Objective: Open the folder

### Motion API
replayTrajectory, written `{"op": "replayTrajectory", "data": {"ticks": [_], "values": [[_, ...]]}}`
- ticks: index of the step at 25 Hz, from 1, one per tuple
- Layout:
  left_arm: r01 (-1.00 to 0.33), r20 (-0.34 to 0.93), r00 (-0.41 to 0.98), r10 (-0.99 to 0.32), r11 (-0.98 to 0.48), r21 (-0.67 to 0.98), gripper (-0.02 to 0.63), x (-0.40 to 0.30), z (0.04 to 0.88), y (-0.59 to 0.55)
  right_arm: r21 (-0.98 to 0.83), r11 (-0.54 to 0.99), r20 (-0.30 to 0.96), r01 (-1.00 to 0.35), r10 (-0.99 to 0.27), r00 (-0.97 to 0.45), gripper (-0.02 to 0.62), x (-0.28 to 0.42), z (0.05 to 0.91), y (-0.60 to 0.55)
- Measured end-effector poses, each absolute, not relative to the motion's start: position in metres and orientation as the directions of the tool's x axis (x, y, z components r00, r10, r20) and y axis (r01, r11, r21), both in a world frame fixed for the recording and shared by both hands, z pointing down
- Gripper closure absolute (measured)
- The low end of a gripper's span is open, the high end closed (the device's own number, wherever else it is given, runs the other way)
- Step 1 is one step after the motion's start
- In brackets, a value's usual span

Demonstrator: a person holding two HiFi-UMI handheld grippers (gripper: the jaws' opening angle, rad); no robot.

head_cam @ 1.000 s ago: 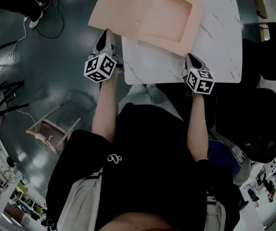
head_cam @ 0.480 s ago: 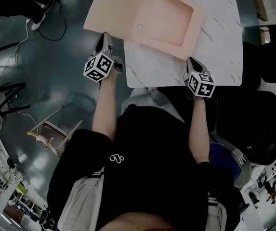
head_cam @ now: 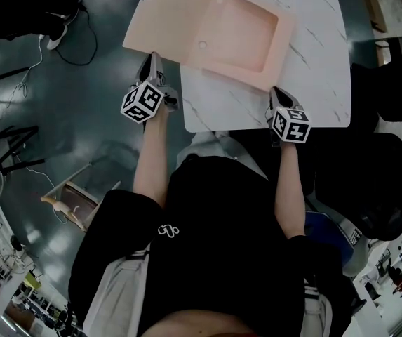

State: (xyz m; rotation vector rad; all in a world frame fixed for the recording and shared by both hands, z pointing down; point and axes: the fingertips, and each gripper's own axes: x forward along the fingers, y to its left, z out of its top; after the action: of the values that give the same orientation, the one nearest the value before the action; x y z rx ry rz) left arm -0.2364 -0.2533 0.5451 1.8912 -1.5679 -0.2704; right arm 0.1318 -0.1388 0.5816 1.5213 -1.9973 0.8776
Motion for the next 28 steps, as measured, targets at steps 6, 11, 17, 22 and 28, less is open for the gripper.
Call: {"op": "replayTrajectory", "data": {"ticks": [6,11,17,22,28], "values": [[-0.779,0.191,0.367,-0.911,-0.188,0.599,0.6,-0.214,0.518,-0.248,-0.205,0.174,0.704,-0.963,-0.658,-0.268,0.595,0.132,0.581,-0.138],[-0.765,0.158,0.447,-0.88,-0.285,0.578,0.6,-0.189,0.498,-0.243,-0.212,0.174,0.701,-0.961,-0.658,-0.274,0.595,0.132,0.58,-0.139],[-0.754,0.163,0.529,-0.833,-0.373,0.541,0.591,-0.162,0.485,-0.234,-0.237,0.16,0.687,-0.958,-0.669,-0.282,0.595,0.132,0.58,-0.14],[-0.73,0.165,0.592,-0.789,-0.438,0.525,0.577,-0.14,0.475,-0.225,-0.238,0.16,0.684,-0.958,-0.672,-0.283,0.595,0.131,0.579,-0.138],[-0.701,0.174,0.646,-0.743,-0.488,0.52,0.558,-0.117,0.471,-0.217,-0.244,0.164,0.685,-0.956,-0.669,-0.29,0.595,0.131,0.579,-0.139]]}}
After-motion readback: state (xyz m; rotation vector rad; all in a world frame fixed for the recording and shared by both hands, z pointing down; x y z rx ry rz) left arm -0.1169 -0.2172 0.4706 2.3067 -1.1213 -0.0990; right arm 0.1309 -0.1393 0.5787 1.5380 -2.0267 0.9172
